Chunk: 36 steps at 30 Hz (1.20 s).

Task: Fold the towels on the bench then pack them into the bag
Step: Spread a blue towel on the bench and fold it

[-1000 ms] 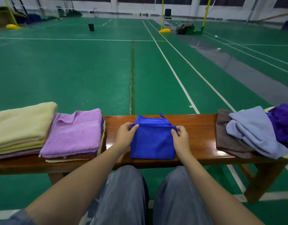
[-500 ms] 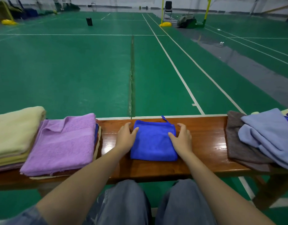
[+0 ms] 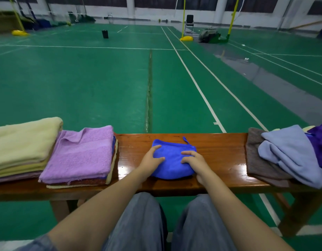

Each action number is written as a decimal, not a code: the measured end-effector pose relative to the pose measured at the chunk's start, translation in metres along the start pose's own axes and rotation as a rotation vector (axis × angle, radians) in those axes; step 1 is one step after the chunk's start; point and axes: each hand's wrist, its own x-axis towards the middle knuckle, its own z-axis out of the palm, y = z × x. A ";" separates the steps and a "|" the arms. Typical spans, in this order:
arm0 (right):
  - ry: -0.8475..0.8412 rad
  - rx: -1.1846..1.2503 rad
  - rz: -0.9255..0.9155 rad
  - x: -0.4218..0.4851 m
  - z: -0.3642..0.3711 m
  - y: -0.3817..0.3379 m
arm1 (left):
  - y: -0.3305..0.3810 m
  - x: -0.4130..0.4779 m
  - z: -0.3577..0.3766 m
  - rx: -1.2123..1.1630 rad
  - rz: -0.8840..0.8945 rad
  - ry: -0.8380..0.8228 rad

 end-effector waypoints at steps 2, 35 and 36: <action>-0.022 0.091 0.044 -0.006 -0.004 -0.003 | 0.004 -0.006 0.000 -0.057 -0.043 -0.027; -0.119 -0.844 -0.798 -0.047 0.217 -0.061 | -0.040 -0.064 -0.250 0.444 0.223 0.445; -0.139 -0.861 -0.867 -0.046 0.219 -0.058 | -0.043 -0.061 -0.244 0.456 0.230 0.415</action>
